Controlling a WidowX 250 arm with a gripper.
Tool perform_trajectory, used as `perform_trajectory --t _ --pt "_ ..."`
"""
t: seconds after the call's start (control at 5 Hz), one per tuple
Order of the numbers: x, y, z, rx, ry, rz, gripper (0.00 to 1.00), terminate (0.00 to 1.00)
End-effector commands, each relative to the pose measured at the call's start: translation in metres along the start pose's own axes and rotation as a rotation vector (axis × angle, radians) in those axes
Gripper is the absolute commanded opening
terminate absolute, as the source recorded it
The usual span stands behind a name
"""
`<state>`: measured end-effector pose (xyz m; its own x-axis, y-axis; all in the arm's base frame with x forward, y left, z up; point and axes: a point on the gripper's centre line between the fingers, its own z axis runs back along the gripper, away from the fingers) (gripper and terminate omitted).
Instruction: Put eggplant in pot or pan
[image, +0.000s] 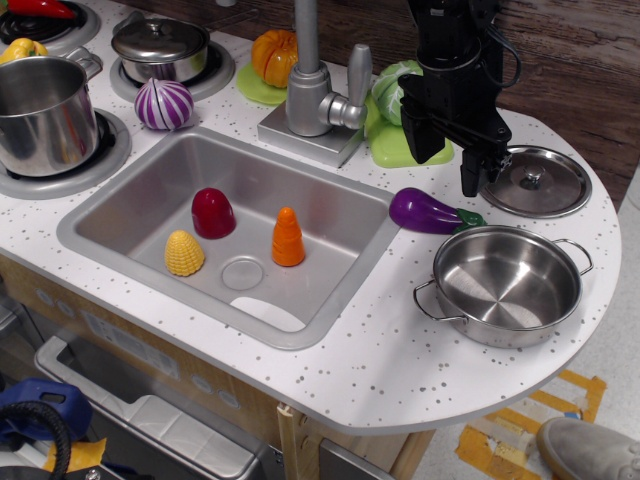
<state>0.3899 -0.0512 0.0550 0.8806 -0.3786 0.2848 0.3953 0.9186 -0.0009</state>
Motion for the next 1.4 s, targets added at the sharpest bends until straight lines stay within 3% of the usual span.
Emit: perform_trajectory --t 0.0,0.4,0.6,0.8,1.0,1.2 --pt "0.000 0.000 0.000 0.000 0.000 0.000 1.00 0.00" --pt "0.003 0.008 -0.001 0.041 -0.003 -0.142 1.00 0.00" --pt "0.004 0.009 -0.005 0.095 -0.007 -0.263 1.00 0.00" --pt "0.002 0.012 -0.012 0.082 -0.004 -0.349 1.00 0.00" --pt "-0.001 0.005 -0.021 0.030 -0.021 -0.386 1.00 0.00" --pt "-0.008 -0.001 -0.025 0.029 -0.010 -0.394 1.00 0.00"
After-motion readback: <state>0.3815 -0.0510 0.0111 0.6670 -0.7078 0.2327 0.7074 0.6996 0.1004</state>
